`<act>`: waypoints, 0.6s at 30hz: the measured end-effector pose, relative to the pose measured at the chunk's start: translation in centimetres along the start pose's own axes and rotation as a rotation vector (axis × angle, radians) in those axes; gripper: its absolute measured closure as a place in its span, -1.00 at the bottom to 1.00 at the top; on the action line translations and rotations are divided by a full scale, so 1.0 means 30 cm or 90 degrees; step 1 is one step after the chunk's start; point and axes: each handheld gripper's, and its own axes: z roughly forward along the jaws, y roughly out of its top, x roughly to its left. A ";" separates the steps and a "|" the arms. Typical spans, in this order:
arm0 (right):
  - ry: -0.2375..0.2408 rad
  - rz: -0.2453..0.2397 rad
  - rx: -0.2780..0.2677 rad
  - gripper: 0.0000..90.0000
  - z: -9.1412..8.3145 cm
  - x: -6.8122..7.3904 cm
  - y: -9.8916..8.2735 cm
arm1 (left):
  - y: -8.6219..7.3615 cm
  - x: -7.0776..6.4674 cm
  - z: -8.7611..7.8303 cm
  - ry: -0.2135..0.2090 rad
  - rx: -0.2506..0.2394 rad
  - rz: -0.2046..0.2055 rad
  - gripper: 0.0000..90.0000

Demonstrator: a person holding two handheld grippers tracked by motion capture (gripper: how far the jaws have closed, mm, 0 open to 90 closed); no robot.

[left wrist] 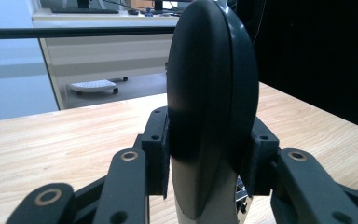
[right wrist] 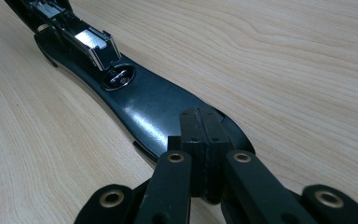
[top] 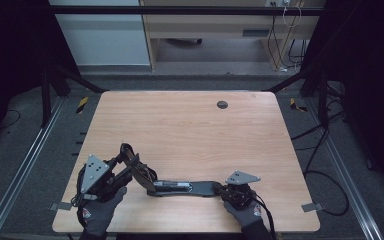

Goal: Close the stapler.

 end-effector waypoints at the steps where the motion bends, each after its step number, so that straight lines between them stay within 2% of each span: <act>1: 0.000 0.000 0.000 1.00 0.000 0.000 0.000 | 0.000 0.000 0.000 0.000 0.000 0.000 0.32; 9: 0.002 -0.001 -0.001 1.00 -0.001 -0.002 -0.001 | 0.009 -0.040 0.022 0.003 -0.001 0.025 0.31; 14: 0.003 -0.001 0.000 1.00 -0.001 -0.002 -0.001 | 0.014 -0.071 0.035 0.006 -0.001 0.054 0.31; 18: 0.005 0.002 0.001 1.00 -0.002 -0.002 0.000 | 0.016 -0.083 0.041 0.007 0.000 0.061 0.31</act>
